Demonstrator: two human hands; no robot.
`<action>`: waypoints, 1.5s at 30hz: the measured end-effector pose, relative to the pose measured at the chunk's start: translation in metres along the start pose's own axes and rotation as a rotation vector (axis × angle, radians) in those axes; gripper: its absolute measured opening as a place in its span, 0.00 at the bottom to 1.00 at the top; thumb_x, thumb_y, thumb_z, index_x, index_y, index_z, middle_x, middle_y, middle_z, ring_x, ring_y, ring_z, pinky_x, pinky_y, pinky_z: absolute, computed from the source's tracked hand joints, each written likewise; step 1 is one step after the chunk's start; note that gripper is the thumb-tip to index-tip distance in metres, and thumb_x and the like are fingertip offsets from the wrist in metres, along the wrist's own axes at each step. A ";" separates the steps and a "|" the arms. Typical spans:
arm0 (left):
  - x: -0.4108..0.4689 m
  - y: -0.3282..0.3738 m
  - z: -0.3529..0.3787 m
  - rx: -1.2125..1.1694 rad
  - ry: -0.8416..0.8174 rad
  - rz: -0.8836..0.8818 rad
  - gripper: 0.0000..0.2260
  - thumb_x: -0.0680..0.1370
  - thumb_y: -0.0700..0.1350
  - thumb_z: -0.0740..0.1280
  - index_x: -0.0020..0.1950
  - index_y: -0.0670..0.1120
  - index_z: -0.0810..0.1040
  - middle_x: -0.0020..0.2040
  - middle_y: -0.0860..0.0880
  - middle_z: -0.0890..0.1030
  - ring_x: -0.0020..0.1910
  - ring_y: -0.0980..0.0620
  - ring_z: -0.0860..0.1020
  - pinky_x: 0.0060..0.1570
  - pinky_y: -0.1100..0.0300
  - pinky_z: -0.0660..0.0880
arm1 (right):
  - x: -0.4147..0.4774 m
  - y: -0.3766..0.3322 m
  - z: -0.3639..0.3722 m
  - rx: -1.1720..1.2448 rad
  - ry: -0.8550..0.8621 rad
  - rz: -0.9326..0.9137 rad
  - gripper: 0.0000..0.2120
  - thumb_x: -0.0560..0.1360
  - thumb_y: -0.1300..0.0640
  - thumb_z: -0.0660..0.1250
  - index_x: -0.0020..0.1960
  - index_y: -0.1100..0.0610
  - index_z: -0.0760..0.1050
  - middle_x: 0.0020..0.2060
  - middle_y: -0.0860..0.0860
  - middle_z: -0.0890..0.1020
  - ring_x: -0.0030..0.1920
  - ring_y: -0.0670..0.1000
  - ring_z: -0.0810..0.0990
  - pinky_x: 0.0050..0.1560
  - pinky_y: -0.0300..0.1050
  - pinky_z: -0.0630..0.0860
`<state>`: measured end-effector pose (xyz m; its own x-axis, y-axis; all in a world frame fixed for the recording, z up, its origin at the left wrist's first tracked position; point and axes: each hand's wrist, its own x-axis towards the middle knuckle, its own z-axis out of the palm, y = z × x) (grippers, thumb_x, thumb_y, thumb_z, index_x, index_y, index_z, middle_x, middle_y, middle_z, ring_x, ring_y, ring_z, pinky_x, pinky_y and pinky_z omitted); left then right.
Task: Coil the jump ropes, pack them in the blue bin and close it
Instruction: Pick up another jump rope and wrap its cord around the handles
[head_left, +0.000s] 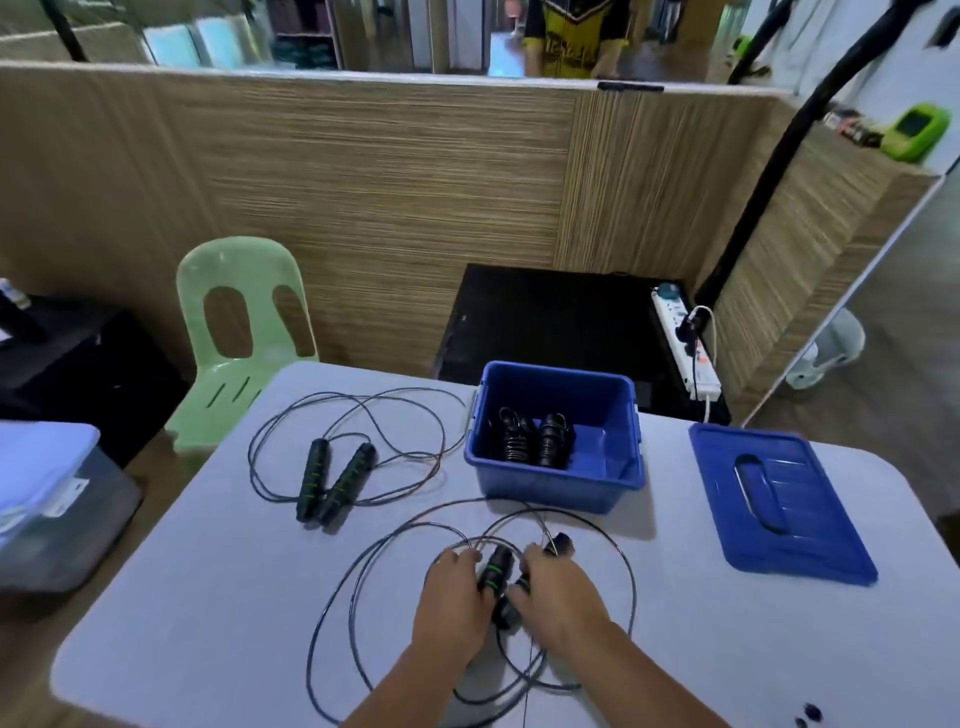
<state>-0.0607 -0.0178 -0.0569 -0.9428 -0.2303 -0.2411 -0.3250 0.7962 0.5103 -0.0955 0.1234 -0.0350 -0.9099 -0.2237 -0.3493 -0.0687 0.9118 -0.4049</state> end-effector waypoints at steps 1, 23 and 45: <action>0.000 -0.002 0.000 0.024 -0.026 -0.001 0.13 0.80 0.49 0.64 0.64 0.51 0.76 0.59 0.49 0.78 0.60 0.48 0.77 0.56 0.57 0.73 | 0.000 -0.003 0.006 0.000 -0.011 0.008 0.13 0.77 0.48 0.63 0.60 0.51 0.71 0.52 0.54 0.83 0.52 0.57 0.82 0.45 0.49 0.75; 0.005 0.013 -0.034 -0.426 -0.224 -0.068 0.13 0.78 0.50 0.67 0.38 0.44 0.77 0.33 0.50 0.78 0.33 0.54 0.75 0.33 0.62 0.67 | -0.034 -0.009 -0.027 0.894 -0.070 0.372 0.13 0.72 0.64 0.62 0.36 0.56 0.84 0.29 0.53 0.79 0.28 0.51 0.75 0.33 0.42 0.71; -0.055 0.088 -0.077 -1.120 -0.192 -0.172 0.09 0.82 0.48 0.63 0.47 0.47 0.81 0.41 0.42 0.84 0.31 0.47 0.79 0.27 0.60 0.71 | -0.114 -0.006 -0.105 0.828 0.053 -0.093 0.21 0.70 0.66 0.66 0.49 0.40 0.81 0.41 0.57 0.84 0.35 0.50 0.78 0.34 0.42 0.75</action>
<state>-0.0428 0.0223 0.0647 -0.8840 -0.1224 -0.4512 -0.4226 -0.2034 0.8832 -0.0345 0.1792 0.0962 -0.9347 -0.2505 -0.2521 0.1598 0.3373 -0.9278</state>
